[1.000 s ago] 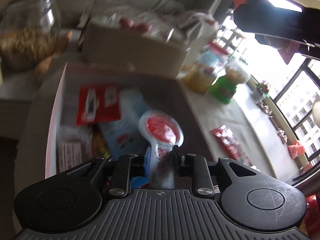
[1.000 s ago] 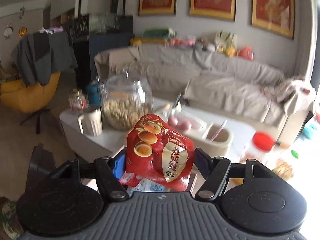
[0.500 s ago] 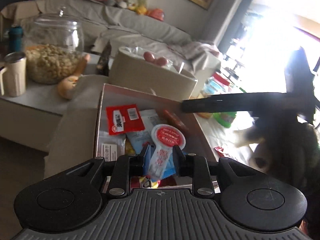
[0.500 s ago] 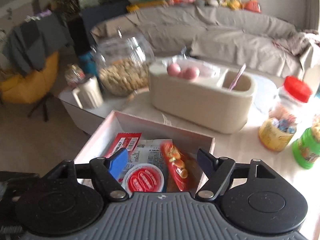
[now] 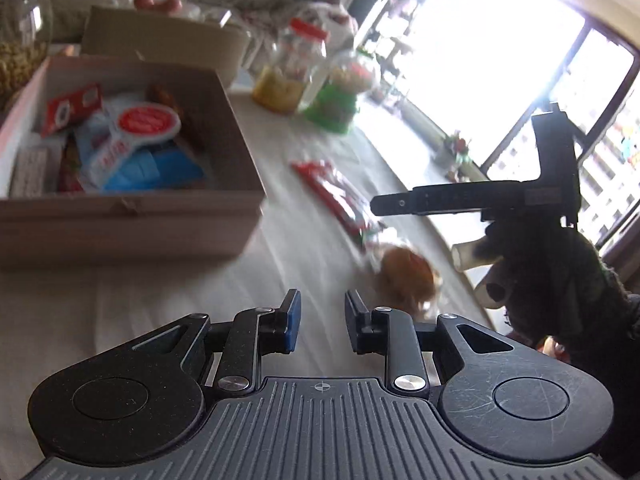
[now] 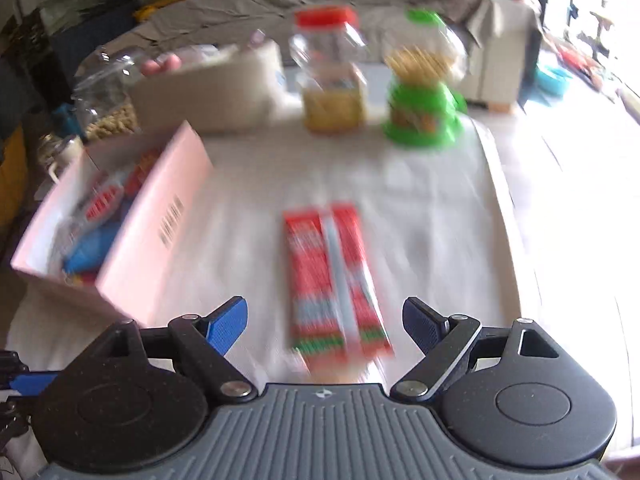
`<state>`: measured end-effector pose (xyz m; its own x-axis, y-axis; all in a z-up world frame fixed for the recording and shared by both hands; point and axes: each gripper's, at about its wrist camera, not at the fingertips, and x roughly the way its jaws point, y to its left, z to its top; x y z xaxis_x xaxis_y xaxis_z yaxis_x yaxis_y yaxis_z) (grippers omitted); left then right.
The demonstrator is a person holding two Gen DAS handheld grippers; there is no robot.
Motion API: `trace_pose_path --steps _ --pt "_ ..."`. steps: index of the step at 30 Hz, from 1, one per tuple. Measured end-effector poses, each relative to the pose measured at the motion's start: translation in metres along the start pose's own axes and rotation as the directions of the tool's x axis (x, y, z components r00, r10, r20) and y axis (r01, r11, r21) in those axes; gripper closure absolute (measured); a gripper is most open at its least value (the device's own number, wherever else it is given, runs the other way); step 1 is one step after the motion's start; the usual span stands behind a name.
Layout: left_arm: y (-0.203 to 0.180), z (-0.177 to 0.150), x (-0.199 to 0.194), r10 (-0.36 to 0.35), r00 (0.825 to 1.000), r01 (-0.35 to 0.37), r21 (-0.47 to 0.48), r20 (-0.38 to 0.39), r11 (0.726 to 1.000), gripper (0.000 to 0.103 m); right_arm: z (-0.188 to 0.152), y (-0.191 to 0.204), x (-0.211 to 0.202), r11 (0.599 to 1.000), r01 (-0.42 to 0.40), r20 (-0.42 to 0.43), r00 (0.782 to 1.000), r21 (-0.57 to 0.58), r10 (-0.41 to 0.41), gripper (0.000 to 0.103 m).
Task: Organize snacks
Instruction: 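Grasp the long red snack packet with the right tool and lift it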
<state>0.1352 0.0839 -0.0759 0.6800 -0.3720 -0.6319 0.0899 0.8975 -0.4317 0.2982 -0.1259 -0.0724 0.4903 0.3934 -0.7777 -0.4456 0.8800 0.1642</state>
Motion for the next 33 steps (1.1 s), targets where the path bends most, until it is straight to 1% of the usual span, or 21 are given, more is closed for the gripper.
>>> trace_pose_path --steps 2,5,7,8,10,12,13,14,16,17,21,25,27,29,33 --pt "-0.006 -0.004 0.008 0.023 0.999 -0.022 0.008 -0.026 1.0 0.076 -0.01 -0.008 0.0 1.0 0.027 0.025 0.999 0.005 -0.027 0.017" --pt "-0.012 -0.005 0.014 0.065 0.997 -0.064 0.021 -0.042 0.998 0.076 -0.005 -0.015 0.005 0.999 0.027 0.048 0.998 0.018 -0.028 0.017" --pt "-0.018 -0.007 0.015 0.091 0.995 -0.089 0.032 -0.044 0.995 0.076 0.004 -0.017 0.019 1.0 0.001 0.022 1.0 0.012 -0.001 0.017" --pt "-0.021 -0.007 0.016 0.1 0.994 -0.099 0.035 -0.047 0.995 0.076 0.008 -0.018 0.025 1.0 -0.007 -0.005 1.0 0.01 0.007 0.017" --pt "-0.024 -0.01 0.01 0.113 0.992 -0.111 0.04 -0.053 0.993 0.076 0.018 -0.012 0.049 1.0 -0.005 -0.065 0.998 0.013 0.006 0.018" --pt "-0.025 -0.011 0.009 0.122 0.991 -0.12 0.043 -0.056 0.992 0.076 0.024 -0.005 0.065 1.0 0.011 -0.086 0.996 0.0 -0.011 0.035" --pt "-0.026 -0.012 0.008 0.128 0.99 -0.125 0.044 -0.056 0.991 0.076 0.027 0.0 0.068 0.999 0.028 -0.085 0.996 -0.019 -0.03 0.038" --pt "-0.026 -0.012 0.007 0.134 0.989 -0.131 0.044 -0.056 0.99 0.076 0.029 0.003 0.068 0.999 0.027 -0.088 0.996 -0.04 -0.03 0.051" --pt "-0.024 -0.013 0.005 0.14 0.989 -0.138 0.038 -0.055 0.99 0.076 0.032 0.011 0.065 0.997 0.038 -0.084 0.995 -0.07 -0.044 0.056" --pt "-0.023 -0.013 0.005 0.139 0.989 -0.137 0.034 -0.055 0.99 0.076 0.032 0.014 0.061 0.996 0.038 -0.075 0.996 -0.081 -0.045 0.056" --pt "-0.016 -0.017 0.006 0.116 0.992 -0.116 0.0 -0.059 0.993 0.076 0.026 0.026 0.033 0.994 -0.013 -0.012 1.0 -0.104 0.012 0.057" --pt "-0.003 -0.024 0.004 0.103 0.992 -0.107 -0.049 -0.068 0.993 0.076 0.015 0.044 0.005 0.989 -0.067 0.027 0.997 -0.13 0.071 0.057" --pt "0.003 -0.028 0.001 0.103 0.992 -0.108 -0.071 -0.066 0.992 0.076 0.008 0.057 -0.009 0.985 -0.079 0.055 0.995 -0.155 0.088 0.057" --pt "0.009 -0.032 -0.003 0.095 0.993 -0.101 -0.092 -0.062 0.991 0.076 0.001 0.066 -0.019 0.98 -0.115 0.051 0.991 -0.164 0.125 0.057" --pt "0.02 -0.038 -0.012 0.084 0.995 -0.09 -0.129 -0.055 0.988 0.075 -0.02 0.084 -0.026 0.963 -0.209 -0.018 0.978 -0.171 0.209 0.057"
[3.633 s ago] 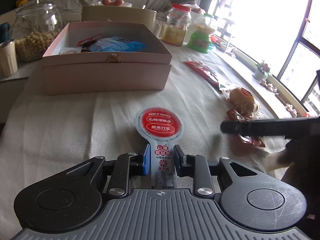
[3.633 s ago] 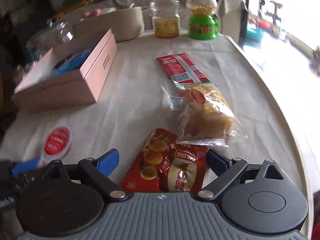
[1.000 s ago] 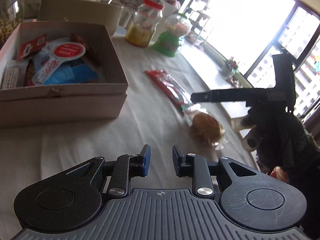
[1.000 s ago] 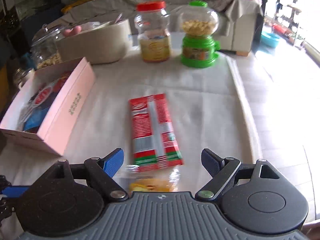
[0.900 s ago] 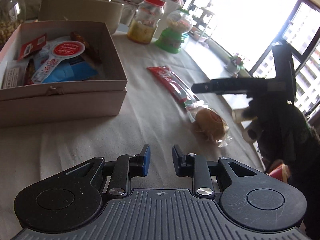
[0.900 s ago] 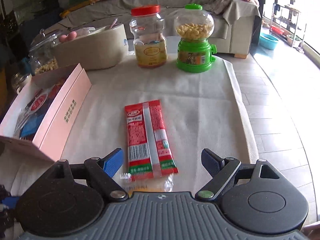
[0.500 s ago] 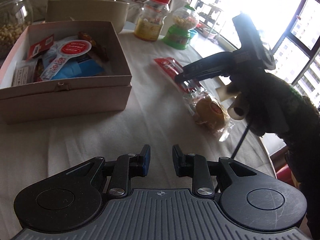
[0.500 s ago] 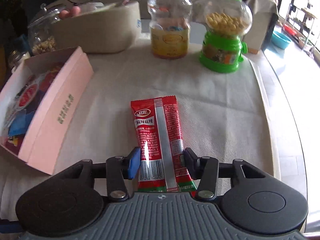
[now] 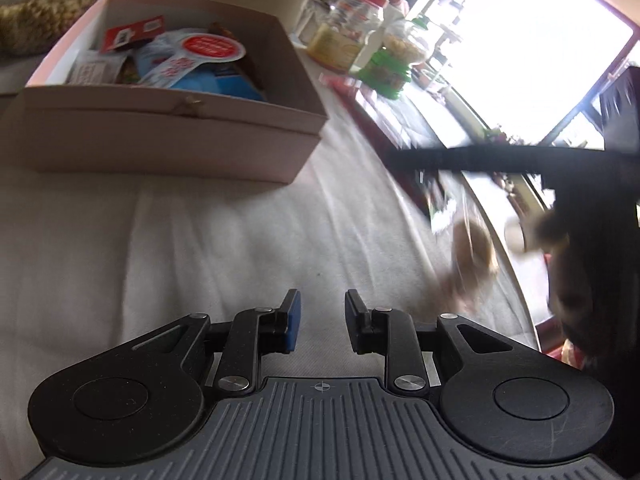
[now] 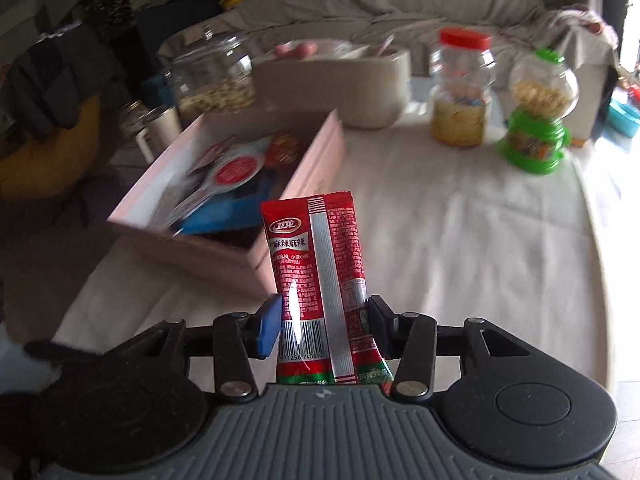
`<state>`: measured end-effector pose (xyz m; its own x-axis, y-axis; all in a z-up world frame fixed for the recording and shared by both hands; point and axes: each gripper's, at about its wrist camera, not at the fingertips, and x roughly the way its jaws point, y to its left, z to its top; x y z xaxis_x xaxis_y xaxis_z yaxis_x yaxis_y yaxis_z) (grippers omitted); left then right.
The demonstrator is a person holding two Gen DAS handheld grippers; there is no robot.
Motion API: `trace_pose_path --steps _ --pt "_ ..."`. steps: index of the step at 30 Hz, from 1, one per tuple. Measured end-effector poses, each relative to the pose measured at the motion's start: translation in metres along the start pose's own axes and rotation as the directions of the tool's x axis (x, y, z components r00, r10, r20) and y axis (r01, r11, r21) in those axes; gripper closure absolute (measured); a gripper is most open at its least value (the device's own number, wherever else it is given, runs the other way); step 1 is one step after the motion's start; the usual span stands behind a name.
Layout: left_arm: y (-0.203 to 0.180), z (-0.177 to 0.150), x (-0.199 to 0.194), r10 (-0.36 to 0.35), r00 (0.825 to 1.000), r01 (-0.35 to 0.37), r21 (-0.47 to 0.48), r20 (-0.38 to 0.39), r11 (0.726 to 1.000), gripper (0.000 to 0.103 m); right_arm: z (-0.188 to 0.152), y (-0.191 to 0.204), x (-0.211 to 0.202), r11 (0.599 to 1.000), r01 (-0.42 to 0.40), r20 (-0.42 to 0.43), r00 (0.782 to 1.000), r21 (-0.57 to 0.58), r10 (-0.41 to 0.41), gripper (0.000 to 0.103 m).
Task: Organize snacks
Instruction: 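Grasp the long red snack packet with the right tool and lift it, then pass the long red packet from the right tool into the left tool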
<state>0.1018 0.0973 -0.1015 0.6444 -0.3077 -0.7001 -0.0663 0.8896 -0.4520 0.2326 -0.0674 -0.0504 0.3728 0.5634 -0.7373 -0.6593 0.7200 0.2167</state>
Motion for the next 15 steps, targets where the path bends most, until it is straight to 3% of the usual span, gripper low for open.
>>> trace_pose_path --steps 9,15 --pt "0.012 -0.001 -0.005 -0.013 1.0 0.014 -0.044 0.008 0.999 0.075 -0.05 0.022 0.01 0.991 -0.133 -0.139 0.981 0.022 0.135 0.055" --pt "0.007 -0.002 -0.005 -0.024 1.0 0.024 -0.039 0.008 0.999 0.075 -0.071 0.02 -0.015 0.992 -0.128 -0.074 0.989 0.002 0.127 0.053"
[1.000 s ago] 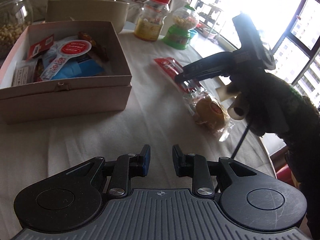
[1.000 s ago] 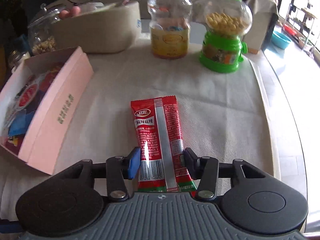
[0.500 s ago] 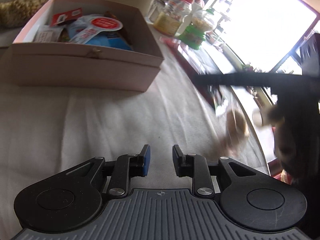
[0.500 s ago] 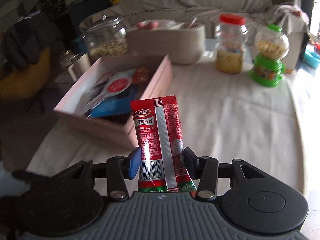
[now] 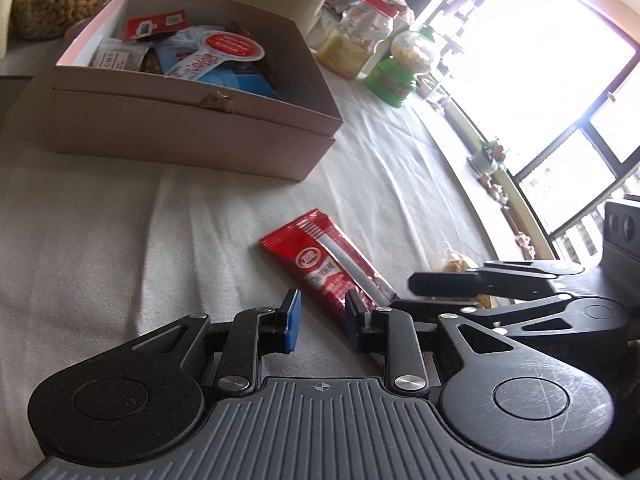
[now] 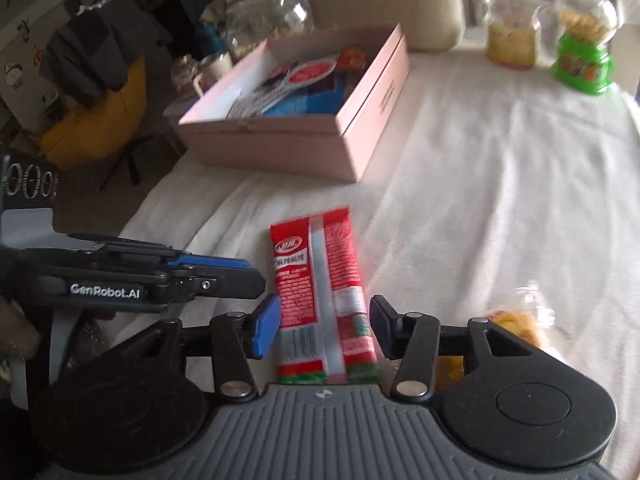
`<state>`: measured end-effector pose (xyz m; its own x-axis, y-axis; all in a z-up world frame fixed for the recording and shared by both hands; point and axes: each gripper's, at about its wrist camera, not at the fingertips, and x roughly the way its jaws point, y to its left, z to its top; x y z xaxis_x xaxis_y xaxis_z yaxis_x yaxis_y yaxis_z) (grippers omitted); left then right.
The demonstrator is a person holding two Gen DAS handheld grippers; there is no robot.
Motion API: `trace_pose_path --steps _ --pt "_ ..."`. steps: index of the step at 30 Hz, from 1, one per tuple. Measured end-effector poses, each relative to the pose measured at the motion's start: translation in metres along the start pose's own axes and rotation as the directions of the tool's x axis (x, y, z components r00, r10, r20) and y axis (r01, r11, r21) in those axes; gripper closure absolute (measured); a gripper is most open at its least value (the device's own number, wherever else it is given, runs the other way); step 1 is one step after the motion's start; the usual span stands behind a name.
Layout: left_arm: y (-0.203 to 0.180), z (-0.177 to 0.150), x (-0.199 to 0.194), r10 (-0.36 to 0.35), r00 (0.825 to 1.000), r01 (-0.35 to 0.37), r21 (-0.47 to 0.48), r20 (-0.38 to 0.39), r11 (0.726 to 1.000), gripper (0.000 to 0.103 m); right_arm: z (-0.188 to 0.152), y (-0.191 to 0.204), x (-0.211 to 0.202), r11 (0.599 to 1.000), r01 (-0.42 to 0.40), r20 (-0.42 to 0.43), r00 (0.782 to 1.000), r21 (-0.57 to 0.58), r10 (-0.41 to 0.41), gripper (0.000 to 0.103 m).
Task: Organize snacks
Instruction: 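Pass the long red packet from the right tool into the left tool, then hold the red packet with left tool while right tool reaches for the bread bun packet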
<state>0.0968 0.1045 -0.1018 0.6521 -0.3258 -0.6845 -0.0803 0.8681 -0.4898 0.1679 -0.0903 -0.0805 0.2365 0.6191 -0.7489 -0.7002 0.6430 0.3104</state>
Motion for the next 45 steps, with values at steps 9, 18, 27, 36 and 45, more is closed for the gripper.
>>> trace_pose_path --steps 9,18,27,36,45 --pt "-0.019 0.009 0.027 0.031 0.999 -0.032 0.024 0.011 0.999 0.076 -0.026 -0.032 -0.039 0.948 0.308 0.202 0.926 0.082 -0.319 0.036" --pt "-0.055 0.02 0.049 0.11 0.991 -0.126 0.235 0.08 0.964 0.075 -0.063 -0.062 -0.049 0.93 0.282 0.221 0.916 0.236 -0.334 0.025" --pt "-0.098 -0.023 0.035 0.122 0.992 -0.12 0.48 0.027 0.869 0.075 -0.089 -0.05 -0.057 0.936 0.327 0.278 0.894 0.132 -0.352 0.015" --pt "-0.099 -0.03 0.035 0.218 0.972 -0.226 0.563 0.082 0.795 0.068 -0.101 -0.087 -0.044 0.909 0.193 0.337 0.884 0.369 -0.324 0.009" --pt "-0.112 -0.034 0.048 0.176 0.984 -0.166 0.591 0.042 0.79 0.043 -0.109 -0.082 -0.042 0.913 0.184 0.389 0.86 0.364 -0.329 0.008"
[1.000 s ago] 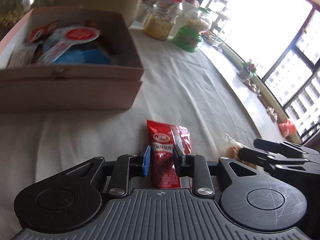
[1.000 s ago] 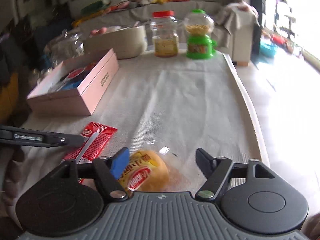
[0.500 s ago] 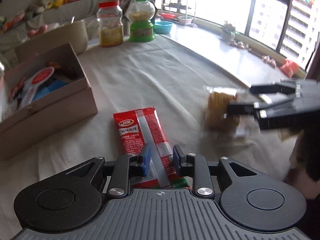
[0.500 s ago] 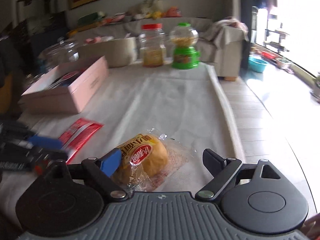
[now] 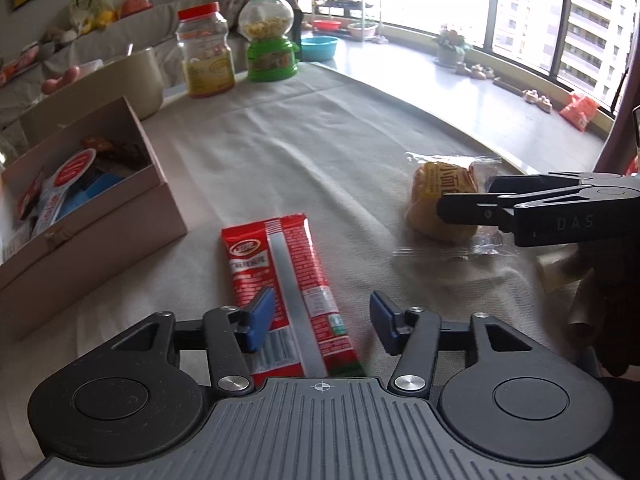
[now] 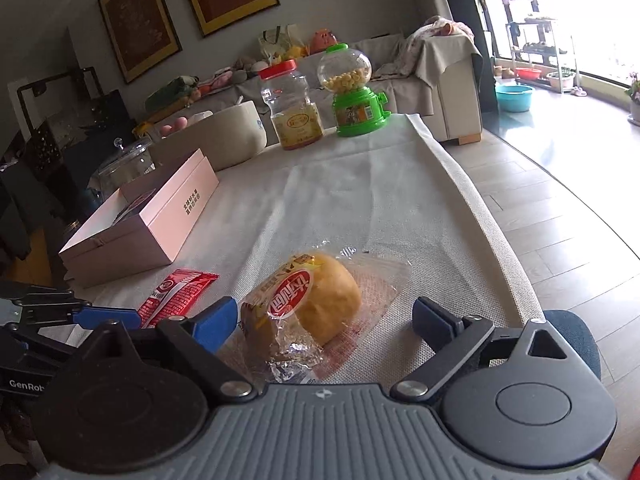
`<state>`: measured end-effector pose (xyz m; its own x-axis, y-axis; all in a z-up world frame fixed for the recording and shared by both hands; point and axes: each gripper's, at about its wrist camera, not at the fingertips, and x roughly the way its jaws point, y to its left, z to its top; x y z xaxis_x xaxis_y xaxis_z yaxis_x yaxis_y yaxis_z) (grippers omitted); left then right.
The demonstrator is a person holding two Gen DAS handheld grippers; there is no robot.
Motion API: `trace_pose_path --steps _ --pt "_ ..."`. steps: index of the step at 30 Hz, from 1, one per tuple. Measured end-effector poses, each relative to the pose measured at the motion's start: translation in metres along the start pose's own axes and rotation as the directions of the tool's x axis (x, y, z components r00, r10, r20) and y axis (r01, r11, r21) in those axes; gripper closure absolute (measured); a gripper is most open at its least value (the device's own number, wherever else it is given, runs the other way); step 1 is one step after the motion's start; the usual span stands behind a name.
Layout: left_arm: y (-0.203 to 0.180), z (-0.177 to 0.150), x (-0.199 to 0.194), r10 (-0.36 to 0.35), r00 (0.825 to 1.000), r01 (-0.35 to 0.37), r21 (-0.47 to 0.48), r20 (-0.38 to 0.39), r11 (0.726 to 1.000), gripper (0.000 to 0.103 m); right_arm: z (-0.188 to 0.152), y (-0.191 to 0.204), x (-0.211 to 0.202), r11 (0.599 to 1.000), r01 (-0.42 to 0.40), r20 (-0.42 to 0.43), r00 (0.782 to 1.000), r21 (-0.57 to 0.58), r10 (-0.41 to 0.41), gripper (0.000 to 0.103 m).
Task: Organize snacks
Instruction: 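Hold the red packet with left tool while right tool reaches for the bread bun packet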
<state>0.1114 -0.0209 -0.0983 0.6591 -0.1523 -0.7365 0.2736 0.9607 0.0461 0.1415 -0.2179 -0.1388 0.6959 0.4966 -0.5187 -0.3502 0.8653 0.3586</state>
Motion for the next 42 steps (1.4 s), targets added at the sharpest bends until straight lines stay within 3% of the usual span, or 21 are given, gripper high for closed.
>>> trace_pose_path --steps 4,6,8,18,29,31,34,38,42 --pt "0.002 -0.001 -0.002 0.011 1.0 -0.011 -0.019 0.019 1.0 0.046 0.001 0.0 0.0 1.0 0.004 0.0 1.0 -0.003 -0.004 0.008" --pt "0.008 -0.001 -0.002 0.062 0.998 -0.062 -0.032 0.027 0.998 0.049 0.001 0.001 0.0 1.0 0.007 0.002 1.0 -0.007 -0.007 0.008" --pt "0.018 0.0 0.0 0.083 0.996 -0.081 -0.069 0.025 0.994 0.046 0.001 0.001 0.0 1.0 0.009 0.001 1.0 -0.01 -0.009 0.008" --pt "0.044 -0.003 0.013 0.027 0.998 -0.015 -0.19 0.062 0.982 0.039 0.0 0.003 0.001 0.999 0.021 -0.002 1.0 -0.026 -0.021 0.008" --pt "0.06 -0.011 0.005 -0.056 0.996 0.073 -0.235 0.075 0.969 0.046 0.005 0.005 0.001 0.999 0.02 -0.066 0.998 0.037 -0.017 0.0" --pt "0.065 -0.019 -0.003 -0.045 0.996 0.063 -0.26 0.075 0.964 0.047 0.005 0.006 0.0 0.998 0.021 -0.067 0.998 0.056 -0.017 0.0" --pt "0.072 -0.034 -0.016 -0.002 0.997 0.024 -0.286 0.075 0.958 0.047 0.004 0.015 0.002 0.999 0.028 -0.101 0.994 -0.043 -0.032 0.0" --pt "0.076 -0.049 -0.028 -0.012 0.995 0.042 -0.312 0.096 0.949 0.046 0.003 0.032 -0.003 0.98 0.052 -0.127 0.989 -0.194 -0.077 0.002" --pt "0.076 -0.058 -0.031 -0.009 0.991 0.053 -0.328 0.134 0.943 0.045 0.0 0.036 -0.011 0.912 0.195 -0.089 0.966 -0.362 -0.243 0.002"
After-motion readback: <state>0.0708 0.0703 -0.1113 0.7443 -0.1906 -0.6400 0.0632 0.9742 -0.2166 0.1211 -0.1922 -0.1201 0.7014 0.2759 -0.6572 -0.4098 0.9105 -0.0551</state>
